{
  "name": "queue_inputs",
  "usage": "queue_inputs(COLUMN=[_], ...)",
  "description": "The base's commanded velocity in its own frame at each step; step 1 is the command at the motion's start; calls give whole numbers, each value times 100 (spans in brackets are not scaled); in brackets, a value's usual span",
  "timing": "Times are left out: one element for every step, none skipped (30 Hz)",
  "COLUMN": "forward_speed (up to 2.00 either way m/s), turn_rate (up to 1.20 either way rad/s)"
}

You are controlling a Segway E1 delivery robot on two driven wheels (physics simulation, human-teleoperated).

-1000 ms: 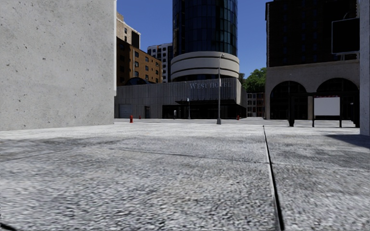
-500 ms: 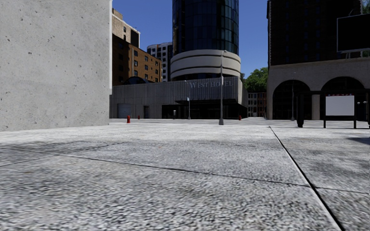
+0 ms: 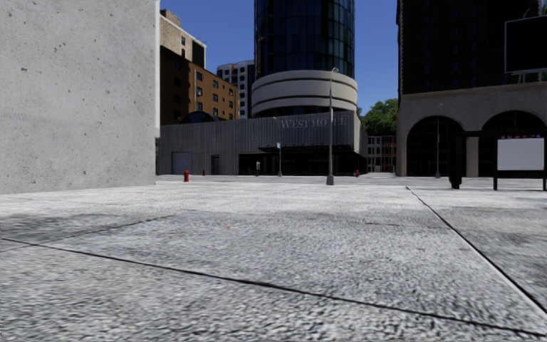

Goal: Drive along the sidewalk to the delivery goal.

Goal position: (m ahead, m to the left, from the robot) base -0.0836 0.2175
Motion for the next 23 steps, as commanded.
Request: queue_inputs(forward_speed=[0, 0, 0, 0, 0, 0, 0, 0, 0, 0, 0, 0, 0, 0, 0, 0, 0, 0, 0, 0, 0, 0, 0], turn_rate=[0, 0, 0, 0, 0, 0, 0, 0, 0, 0, 0, 0, 0, 0, 0, 0, 0, 0, 0, 0, 0, 0, 0])
